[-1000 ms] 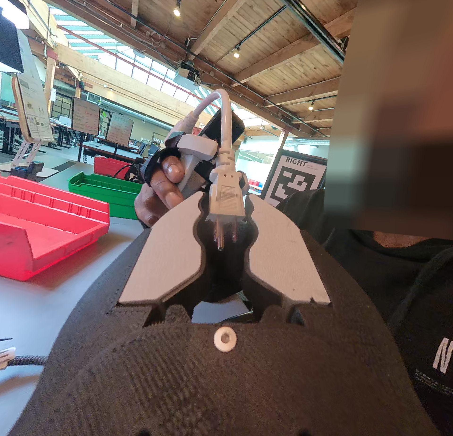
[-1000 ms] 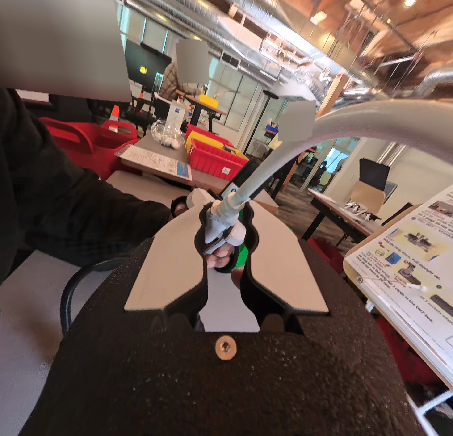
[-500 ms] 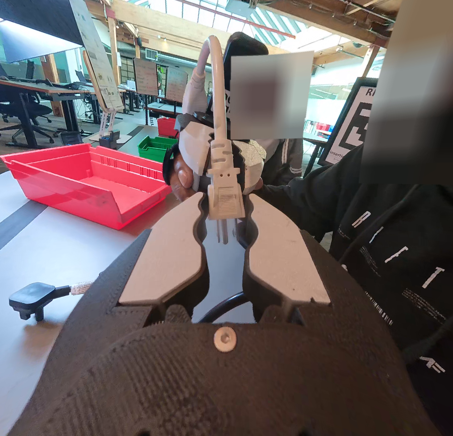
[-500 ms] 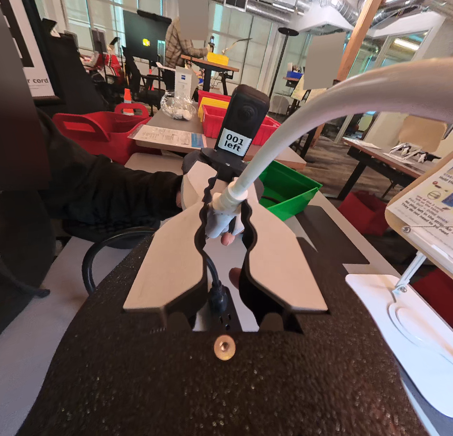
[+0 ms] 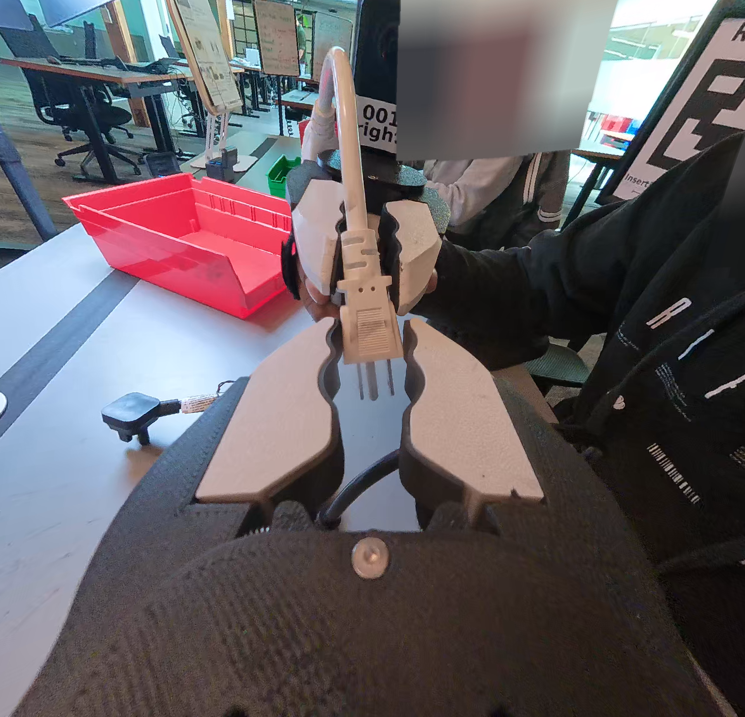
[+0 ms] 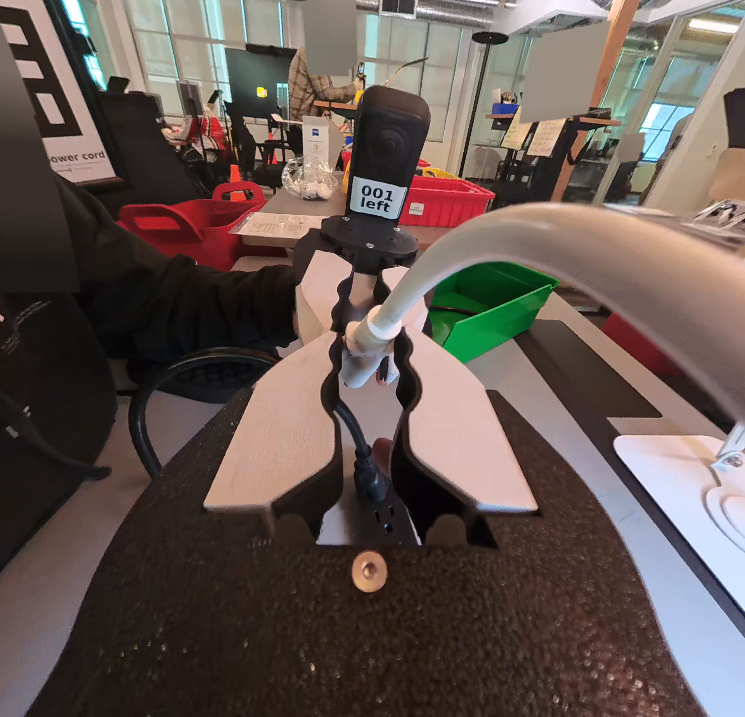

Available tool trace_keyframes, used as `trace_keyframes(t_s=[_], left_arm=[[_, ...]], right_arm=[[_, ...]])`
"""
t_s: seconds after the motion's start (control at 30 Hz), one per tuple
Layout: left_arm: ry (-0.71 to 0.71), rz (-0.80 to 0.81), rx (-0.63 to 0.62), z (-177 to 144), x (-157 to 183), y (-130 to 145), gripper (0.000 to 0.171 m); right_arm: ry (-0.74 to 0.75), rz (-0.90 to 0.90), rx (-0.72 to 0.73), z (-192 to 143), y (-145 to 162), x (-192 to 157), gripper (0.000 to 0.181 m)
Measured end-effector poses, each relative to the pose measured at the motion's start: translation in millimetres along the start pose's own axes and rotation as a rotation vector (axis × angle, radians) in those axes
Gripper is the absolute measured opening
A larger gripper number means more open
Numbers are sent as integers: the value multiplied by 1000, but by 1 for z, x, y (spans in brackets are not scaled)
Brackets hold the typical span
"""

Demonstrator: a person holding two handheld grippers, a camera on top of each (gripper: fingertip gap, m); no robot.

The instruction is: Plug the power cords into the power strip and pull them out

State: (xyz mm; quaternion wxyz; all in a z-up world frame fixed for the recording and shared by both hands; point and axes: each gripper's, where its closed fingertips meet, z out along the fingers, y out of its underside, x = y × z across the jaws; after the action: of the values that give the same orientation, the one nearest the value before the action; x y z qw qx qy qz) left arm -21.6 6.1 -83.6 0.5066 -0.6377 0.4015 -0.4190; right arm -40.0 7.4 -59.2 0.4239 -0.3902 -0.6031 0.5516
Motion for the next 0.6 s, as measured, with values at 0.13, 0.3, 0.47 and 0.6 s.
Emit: trace_keyframes(t_s=[0.13,0.3,0.47,0.6], left_arm=[[-9,3,-41,3,-4,10,29],[-21,10,-76,1,-8,16,29],[-18,37,-115,2,-8,24,29],[-22,49,-150,1,-9,29,29]], right_arm=[[-17,-4,-48,-2,11,2,26],[-14,8,-71,-1,18,4,26],[-32,26,-93,0,24,2,26],[-38,48,-95,3,29,2,26]])
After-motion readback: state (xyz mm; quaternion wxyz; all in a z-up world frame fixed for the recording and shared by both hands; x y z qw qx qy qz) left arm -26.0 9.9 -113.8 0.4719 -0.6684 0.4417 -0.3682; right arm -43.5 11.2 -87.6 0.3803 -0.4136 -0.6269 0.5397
